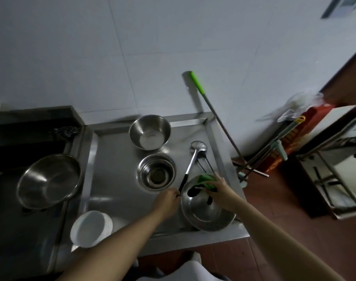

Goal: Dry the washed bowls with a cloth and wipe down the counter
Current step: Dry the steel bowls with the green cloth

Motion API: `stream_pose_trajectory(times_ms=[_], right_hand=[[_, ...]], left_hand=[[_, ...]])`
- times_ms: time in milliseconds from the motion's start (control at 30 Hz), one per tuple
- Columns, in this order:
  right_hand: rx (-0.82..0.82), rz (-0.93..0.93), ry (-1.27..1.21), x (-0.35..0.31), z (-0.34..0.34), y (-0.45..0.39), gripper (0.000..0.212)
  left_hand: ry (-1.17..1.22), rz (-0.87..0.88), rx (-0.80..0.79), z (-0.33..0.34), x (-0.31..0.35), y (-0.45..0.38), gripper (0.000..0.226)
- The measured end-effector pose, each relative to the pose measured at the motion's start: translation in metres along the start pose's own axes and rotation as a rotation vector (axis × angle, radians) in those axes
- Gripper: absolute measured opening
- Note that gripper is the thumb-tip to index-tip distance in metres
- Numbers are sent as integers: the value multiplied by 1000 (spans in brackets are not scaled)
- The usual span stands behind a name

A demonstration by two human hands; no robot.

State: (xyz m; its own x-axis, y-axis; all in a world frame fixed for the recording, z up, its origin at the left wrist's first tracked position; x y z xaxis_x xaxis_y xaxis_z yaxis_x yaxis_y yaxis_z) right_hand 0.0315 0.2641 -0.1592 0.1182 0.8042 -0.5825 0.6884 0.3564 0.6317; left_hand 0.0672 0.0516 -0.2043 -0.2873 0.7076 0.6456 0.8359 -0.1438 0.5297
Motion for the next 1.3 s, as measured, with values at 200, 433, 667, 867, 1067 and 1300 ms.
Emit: stream_pose_trajectory(times_ms=[200, 433, 667, 867, 1067, 1300], right_hand=[[-48, -84, 260, 28, 27, 9, 48], [-346, -28, 218, 74, 104, 31, 52], [-171, 110, 105, 69, 105, 11, 48], [-154, 105, 395, 50, 118, 4, 54], [-83, -129, 345, 7, 107, 16, 62], [-281, -260, 396, -82, 95, 25, 48]], left_hand=[[261, -233, -4, 60, -34, -16, 20], [575, -541, -86, 105, -53, -7, 29], [789, -614, -57, 127, -58, -21, 39], [918, -583, 17, 122, -36, -11, 29], [886, -538, 130, 70, -37, 8, 24], [777, -461, 219, -28, -41, 37, 13]])
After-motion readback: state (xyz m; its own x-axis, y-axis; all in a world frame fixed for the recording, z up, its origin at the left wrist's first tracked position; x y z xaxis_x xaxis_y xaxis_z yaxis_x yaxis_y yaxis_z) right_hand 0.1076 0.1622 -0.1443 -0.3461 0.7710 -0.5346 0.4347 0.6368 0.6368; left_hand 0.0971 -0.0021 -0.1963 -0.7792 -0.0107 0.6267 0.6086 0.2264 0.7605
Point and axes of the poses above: each hand's wrist, its own y-axis away from the middle knuckle, its own z-axis out of the palm, x = y × z, the point moved 8 cm from there along -y, towards the middle knuckle, and after that the axes turned 10 degrees about -x, right-handed, at the moved point
